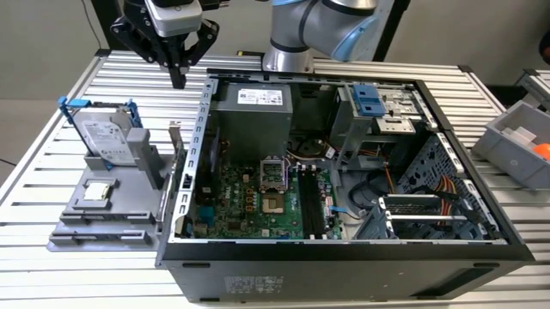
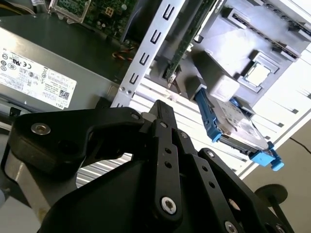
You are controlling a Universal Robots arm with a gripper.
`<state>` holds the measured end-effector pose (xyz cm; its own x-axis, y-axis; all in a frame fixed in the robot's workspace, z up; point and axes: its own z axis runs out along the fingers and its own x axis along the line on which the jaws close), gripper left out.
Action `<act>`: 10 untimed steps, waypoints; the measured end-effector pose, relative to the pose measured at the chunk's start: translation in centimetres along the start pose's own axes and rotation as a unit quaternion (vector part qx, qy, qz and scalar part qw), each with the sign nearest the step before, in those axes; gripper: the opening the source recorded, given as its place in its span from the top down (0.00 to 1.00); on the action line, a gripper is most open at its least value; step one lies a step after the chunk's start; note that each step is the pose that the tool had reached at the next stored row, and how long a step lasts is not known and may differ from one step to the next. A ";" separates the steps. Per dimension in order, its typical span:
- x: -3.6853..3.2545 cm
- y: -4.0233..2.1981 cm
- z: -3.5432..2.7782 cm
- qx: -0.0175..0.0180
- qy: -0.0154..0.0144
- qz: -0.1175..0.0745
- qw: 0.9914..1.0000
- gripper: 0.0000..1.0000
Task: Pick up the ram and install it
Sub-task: 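Reach for the ram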
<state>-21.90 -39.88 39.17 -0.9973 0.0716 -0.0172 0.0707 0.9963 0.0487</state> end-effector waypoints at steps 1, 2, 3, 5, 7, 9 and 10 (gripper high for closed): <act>0.05 0.00 0.00 0.000 0.000 0.000 1.000 1.00; 0.10 -0.01 -0.01 0.000 0.000 0.000 1.000 1.00; 0.16 -0.01 0.00 0.000 0.000 0.000 1.000 1.00; 0.26 -0.02 0.01 0.000 0.000 0.000 1.000 1.00; 0.37 -0.03 0.01 0.000 0.000 0.000 1.000 1.00; 0.46 -0.04 0.00 0.000 0.000 0.000 1.000 1.00; 0.51 -0.04 0.01 0.000 0.000 0.000 1.000 1.00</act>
<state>-22.41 -39.88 39.16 -0.9973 0.0716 -0.0164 0.0707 0.9963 0.0486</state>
